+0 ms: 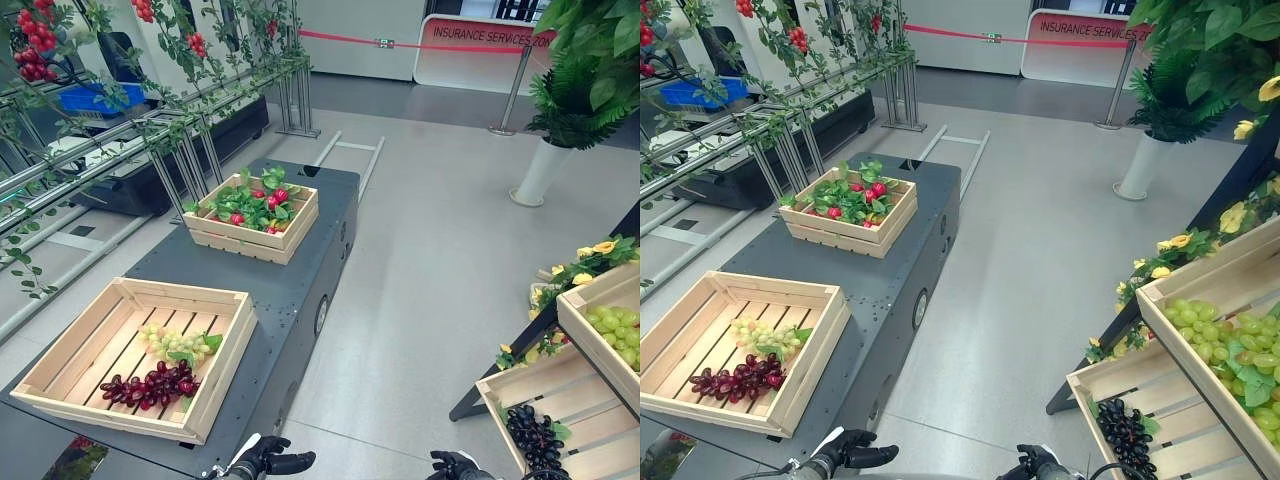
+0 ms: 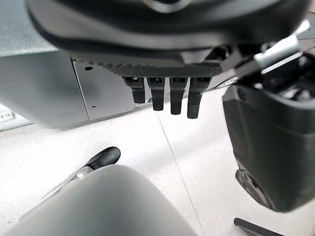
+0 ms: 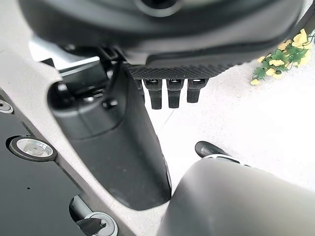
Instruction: Pick up the fruits from the basket on one side to the basket on the other side
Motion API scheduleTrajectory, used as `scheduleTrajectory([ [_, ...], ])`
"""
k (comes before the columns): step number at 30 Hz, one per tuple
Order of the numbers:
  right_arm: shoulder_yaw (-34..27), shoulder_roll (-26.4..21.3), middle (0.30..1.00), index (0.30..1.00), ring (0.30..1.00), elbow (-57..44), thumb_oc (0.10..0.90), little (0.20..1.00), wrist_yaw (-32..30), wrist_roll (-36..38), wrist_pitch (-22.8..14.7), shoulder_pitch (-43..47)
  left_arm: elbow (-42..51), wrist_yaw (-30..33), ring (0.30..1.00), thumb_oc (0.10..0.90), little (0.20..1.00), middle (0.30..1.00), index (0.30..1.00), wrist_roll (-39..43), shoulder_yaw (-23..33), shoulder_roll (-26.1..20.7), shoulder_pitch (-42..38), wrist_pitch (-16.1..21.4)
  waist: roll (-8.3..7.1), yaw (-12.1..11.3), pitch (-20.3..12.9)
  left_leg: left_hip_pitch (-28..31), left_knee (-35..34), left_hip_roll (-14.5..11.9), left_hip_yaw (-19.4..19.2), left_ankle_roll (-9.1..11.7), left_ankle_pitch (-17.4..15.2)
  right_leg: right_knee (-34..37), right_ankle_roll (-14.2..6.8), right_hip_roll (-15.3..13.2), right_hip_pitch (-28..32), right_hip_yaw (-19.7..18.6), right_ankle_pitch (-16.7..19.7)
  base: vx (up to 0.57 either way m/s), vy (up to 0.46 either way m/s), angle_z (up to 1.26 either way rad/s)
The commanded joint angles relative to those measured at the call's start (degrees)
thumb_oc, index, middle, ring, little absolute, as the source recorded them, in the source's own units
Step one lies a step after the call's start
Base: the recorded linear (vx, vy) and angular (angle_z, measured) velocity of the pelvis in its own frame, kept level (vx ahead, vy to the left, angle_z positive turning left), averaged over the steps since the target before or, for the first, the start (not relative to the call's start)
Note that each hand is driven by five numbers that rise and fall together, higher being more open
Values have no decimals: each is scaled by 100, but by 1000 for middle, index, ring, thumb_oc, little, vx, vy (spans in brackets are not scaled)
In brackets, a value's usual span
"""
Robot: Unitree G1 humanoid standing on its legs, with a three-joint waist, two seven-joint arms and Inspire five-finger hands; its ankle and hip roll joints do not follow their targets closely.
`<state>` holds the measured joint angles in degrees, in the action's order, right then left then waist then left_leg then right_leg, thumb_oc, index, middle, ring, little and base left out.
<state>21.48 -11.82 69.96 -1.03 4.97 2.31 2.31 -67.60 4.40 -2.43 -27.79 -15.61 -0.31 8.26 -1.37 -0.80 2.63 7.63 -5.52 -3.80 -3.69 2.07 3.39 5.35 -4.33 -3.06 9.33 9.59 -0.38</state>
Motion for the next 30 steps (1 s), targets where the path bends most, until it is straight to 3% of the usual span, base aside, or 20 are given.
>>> scheduleTrajectory([
  [1, 302, 88, 900, 900, 900, 72, 800, 900, 98, 8, -86, 335, -102, 17, 900, 800, 900, 900, 900, 19, -190, 417, -464, 344, -4, 23, 403, 213, 52, 652, -82, -475, -874, -45, 184, 286, -5, -118, -156, 0, 0, 0],
  [4, 309, 98, 900, 900, 900, 56, 800, 900, 80, 28, -80, 345, -86, -49, 900, 800, 900, 900, 900, 115, -181, 423, -475, 394, -3, 10, 417, 207, 52, 655, -66, -477, -875, -36, 186, 280, -4, -106, -152, 0, 0, 0],
  [12, 332, 99, 900, 900, 900, 12, 800, 900, 122, -63, -61, 368, -173, -236, 900, 800, 900, 900, 900, 8, -175, 440, -525, -28, 43, -25, 428, 195, 52, 672, -4, -474, -861, -73, 187, 235, 5, 12, -192, 0, 0, 0],
  [30, 470, 62, 900, 900, 900, -56, 800, 900, 47, 29, 71, 500, -9, -126, 900, 800, 900, 900, 900, -64, -307, 437, -575, 260, 226, -99, 476, 190, 52, 667, 133, -408, -794, -87, 236, 200, 64, 253, -260, -5, -16, 5],
])
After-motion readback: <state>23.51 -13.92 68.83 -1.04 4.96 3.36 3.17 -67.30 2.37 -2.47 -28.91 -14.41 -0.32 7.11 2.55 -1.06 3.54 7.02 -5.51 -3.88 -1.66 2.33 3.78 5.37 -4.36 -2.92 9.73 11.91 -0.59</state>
